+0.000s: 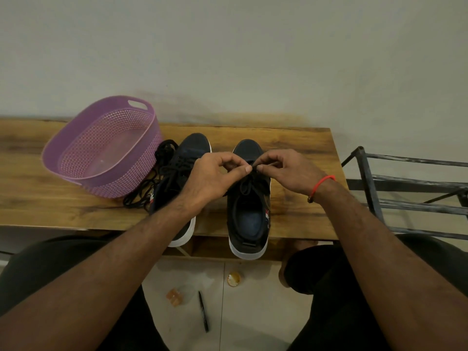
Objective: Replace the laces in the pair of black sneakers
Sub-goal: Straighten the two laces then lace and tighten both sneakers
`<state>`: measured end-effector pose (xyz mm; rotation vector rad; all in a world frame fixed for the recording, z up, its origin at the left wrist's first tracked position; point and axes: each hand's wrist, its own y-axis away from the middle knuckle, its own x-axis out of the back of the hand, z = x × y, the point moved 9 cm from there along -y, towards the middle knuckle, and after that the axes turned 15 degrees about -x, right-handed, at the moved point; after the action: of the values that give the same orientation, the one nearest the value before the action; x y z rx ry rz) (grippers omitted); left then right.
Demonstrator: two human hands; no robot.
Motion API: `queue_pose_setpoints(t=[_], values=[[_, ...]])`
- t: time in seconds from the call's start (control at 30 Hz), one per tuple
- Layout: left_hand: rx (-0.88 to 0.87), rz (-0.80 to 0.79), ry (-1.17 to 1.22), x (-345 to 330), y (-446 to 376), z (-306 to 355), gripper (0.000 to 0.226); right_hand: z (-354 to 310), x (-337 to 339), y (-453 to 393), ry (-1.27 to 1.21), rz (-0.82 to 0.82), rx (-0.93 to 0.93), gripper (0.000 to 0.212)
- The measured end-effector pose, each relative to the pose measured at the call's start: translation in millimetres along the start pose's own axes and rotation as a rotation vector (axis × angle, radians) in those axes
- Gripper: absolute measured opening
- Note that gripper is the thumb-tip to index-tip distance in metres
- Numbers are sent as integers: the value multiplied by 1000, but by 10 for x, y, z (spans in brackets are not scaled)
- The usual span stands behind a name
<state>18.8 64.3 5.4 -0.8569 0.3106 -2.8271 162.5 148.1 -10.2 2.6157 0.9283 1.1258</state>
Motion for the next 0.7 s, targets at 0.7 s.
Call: queue_pose_setpoints(t=[0.7], values=[[-201, -78, -443, 47, 13, 88, 15, -20, -23, 57, -16, -64, -16, 13]])
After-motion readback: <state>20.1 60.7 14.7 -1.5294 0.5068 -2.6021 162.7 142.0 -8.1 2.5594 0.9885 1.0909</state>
